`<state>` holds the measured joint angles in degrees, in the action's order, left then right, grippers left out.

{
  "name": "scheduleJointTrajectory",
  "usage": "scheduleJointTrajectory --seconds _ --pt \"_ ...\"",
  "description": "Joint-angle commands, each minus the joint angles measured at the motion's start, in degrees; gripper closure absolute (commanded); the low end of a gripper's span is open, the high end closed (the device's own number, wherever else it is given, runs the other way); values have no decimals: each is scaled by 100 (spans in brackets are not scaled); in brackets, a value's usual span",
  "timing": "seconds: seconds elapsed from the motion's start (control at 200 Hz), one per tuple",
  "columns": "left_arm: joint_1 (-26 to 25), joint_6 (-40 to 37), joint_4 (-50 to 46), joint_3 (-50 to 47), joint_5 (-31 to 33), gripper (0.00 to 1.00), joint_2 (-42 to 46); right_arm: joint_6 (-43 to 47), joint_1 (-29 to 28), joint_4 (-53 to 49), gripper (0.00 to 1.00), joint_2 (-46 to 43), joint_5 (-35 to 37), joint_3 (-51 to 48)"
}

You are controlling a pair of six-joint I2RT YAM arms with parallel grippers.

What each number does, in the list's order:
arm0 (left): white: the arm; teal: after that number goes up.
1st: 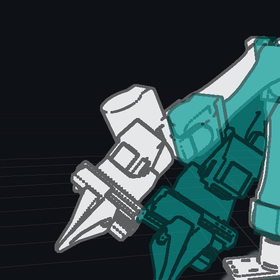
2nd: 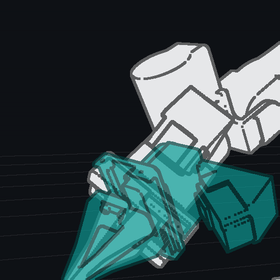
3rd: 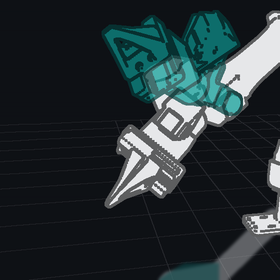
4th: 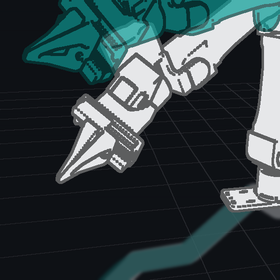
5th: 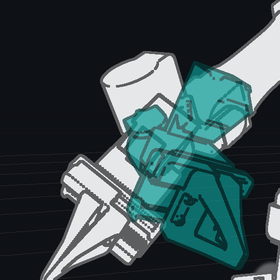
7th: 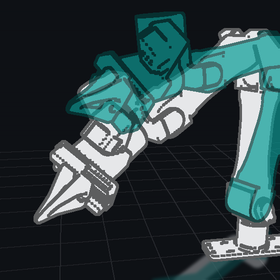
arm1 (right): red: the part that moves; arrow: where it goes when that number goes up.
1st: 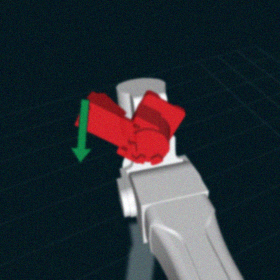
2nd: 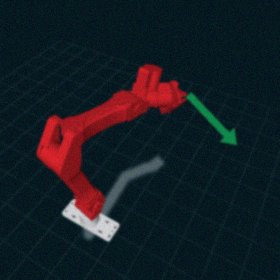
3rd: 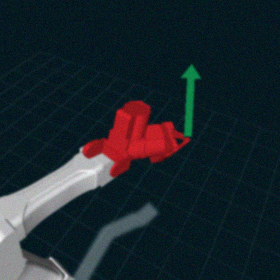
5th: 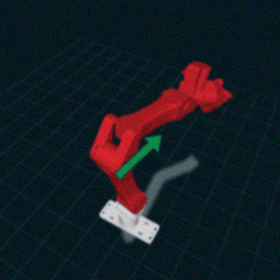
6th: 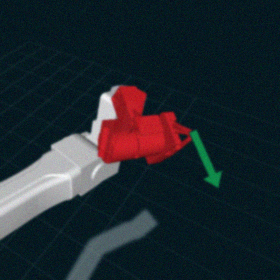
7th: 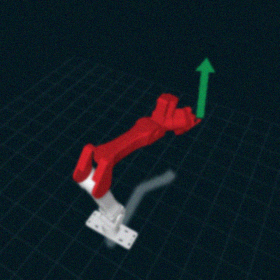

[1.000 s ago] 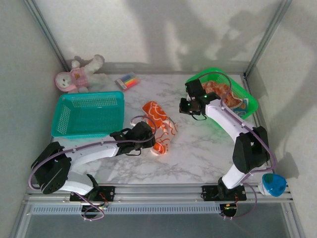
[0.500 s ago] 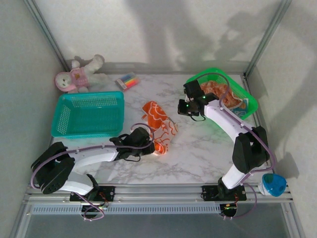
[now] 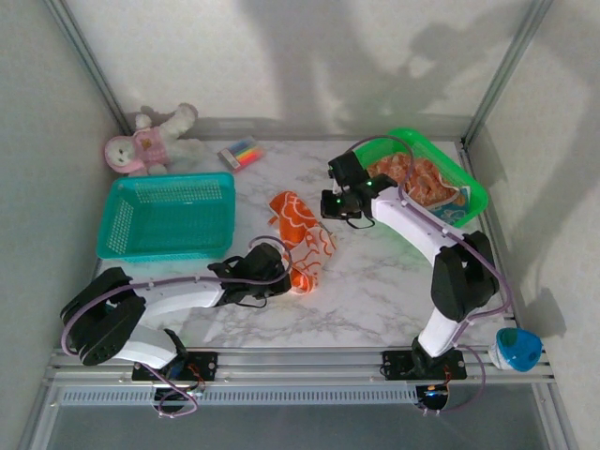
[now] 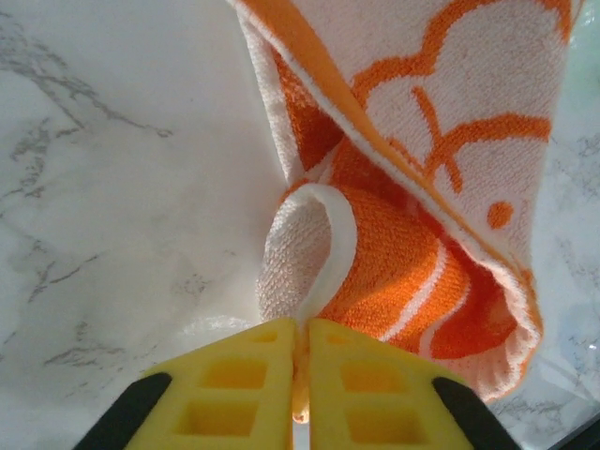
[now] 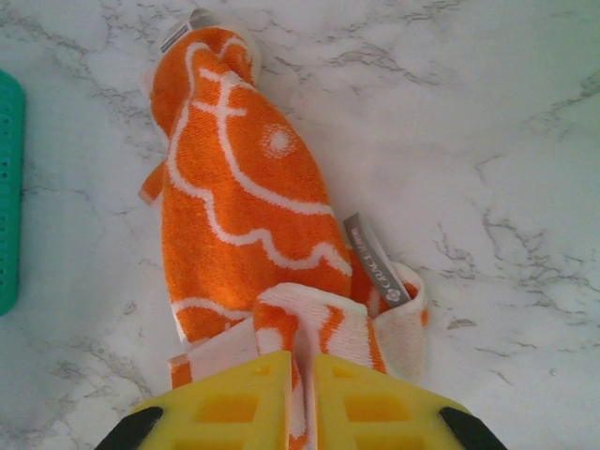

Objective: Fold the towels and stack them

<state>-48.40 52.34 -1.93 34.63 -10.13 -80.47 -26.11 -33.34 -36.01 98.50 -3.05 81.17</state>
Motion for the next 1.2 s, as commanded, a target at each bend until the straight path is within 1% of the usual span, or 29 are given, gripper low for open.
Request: scheduleJointTrajectory --seconds 0.0,0.145,0.25,0.33,0.37,0.386,0.421,0.551,0.711,1.026,1.197 --pt "-63 46 54 -136 -49 100 167 132 -160 -160 87 172 -59 271" --pt "-51 131 -118 -344 193 100 516 342 -443 -249 86 366 -229 436" --pt "-40 209 -176 -518 291 100 776 482 -692 -301 82 530 -316 503" --pt "-38 281 -178 -660 327 100 920 572 -897 -326 77 712 -444 567" --pt "-38 307 -174 -714 345 100 969 641 -912 -375 75 834 -502 635" --pt "-38 312 -172 -734 353 100 993 651 -1059 -390 75 884 -509 662" --pt "-38 334 -169 -772 362 100 1030 705 -1165 -442 74 999 -522 720" --pt "-33 356 -185 -837 400 100 1103 901 -1471 -513 70 1377 -397 903" --pt "-29 374 -194 -869 415 100 1178 1092 -1668 -586 65 1680 -198 1019" --pt "-25 391 -141 -923 387 100 1224 1247 -1889 -754 65 2279 230 1323" --pt "-18 420 -144 -958 423 100 1283 1252 -1921 -750 65 2497 176 1362"
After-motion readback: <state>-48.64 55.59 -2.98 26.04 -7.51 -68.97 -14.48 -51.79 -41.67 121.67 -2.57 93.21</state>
